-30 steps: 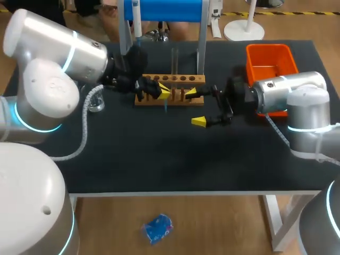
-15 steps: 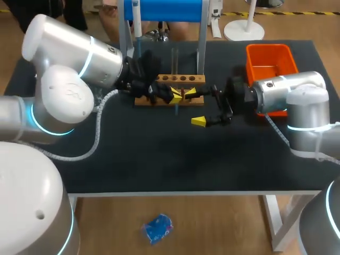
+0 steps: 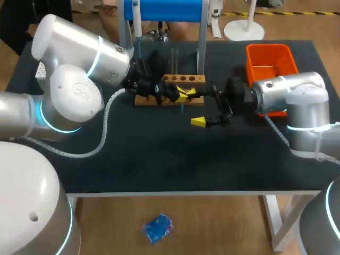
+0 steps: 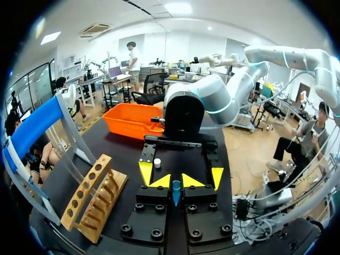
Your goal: Invert the test tube, pick up the pipette, mount the tip to pipette, aspirate from beaker and dispense into the tube, eject the tip, return the pipette, and cap with the stopper.
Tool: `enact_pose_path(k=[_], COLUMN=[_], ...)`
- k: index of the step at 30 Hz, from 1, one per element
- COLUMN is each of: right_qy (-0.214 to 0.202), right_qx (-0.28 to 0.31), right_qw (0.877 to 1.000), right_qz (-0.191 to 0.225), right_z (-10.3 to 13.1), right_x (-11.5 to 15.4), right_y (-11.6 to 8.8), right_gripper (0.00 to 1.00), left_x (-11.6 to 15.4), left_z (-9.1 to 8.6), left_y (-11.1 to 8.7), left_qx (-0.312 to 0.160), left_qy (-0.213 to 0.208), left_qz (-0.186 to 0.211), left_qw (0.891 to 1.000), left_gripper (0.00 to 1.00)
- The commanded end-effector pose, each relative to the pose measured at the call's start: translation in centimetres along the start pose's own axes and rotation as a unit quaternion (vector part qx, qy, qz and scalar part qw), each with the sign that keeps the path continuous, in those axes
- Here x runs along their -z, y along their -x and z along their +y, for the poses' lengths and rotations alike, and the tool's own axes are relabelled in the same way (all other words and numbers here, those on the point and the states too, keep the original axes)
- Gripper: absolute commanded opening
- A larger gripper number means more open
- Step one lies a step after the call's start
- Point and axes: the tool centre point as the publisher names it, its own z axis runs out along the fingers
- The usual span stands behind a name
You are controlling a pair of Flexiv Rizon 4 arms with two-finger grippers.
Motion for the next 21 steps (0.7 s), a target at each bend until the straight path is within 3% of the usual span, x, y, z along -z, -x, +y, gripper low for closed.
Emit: enact_pose_path(k=[1, 8, 9, 10, 12, 14, 17, 21], right_qy=[0.003, 0.011, 0.012, 0.013, 0.016, 0.016, 0.017, 0.016], right_qx=[0.001, 0.000, 0.000, 0.000, -0.002, -0.002, -0.002, -0.002], right_qw=[1.000, 1.000, 1.000, 1.000, 1.000, 1.000, 1.000, 1.000], right_qz=[0.004, 0.009, 0.010, 0.010, 0.013, 0.013, 0.014, 0.015], right_z=[-0.2, -0.1, -0.1, -0.1, 0.0, 0.0, 0.0, 0.0], right_x=[-0.1, -0.8, -0.9, -1.1, -1.4, -1.7, -2.1, -2.4], right_y=[0.3, 0.6, 0.7, 0.8, 0.8, 1.0, 1.2, 1.4], right_gripper=[1.00, 1.00, 0.97, 0.82, 0.78, 0.61, 0.50, 0.45], left_x=[-0.4, -0.7, -0.8, -0.8, -0.9, -0.9, -1.0, -1.0], left_z=[-0.1, -0.1, 0.0, 0.0, 0.0, 0.0, 0.1, 0.2], left_y=[0.2, 0.3, 0.3, 0.3, 0.3, 0.3, 0.3, 0.3], left_qx=[0.000, 0.001, 0.001, 0.002, 0.001, 0.001, 0.001, 0.002], left_qy=[0.000, -0.001, 0.001, 0.000, 0.002, 0.003, 0.004, 0.006], left_qz=[0.001, 0.004, 0.002, 0.004, 0.004, 0.005, 0.005, 0.006], left_qw=[1.000, 1.000, 1.000, 1.000, 1.000, 1.000, 1.000, 1.000], left_gripper=[0.00, 0.00, 0.00, 0.00, 0.00, 0.00, 0.00, 0.00])
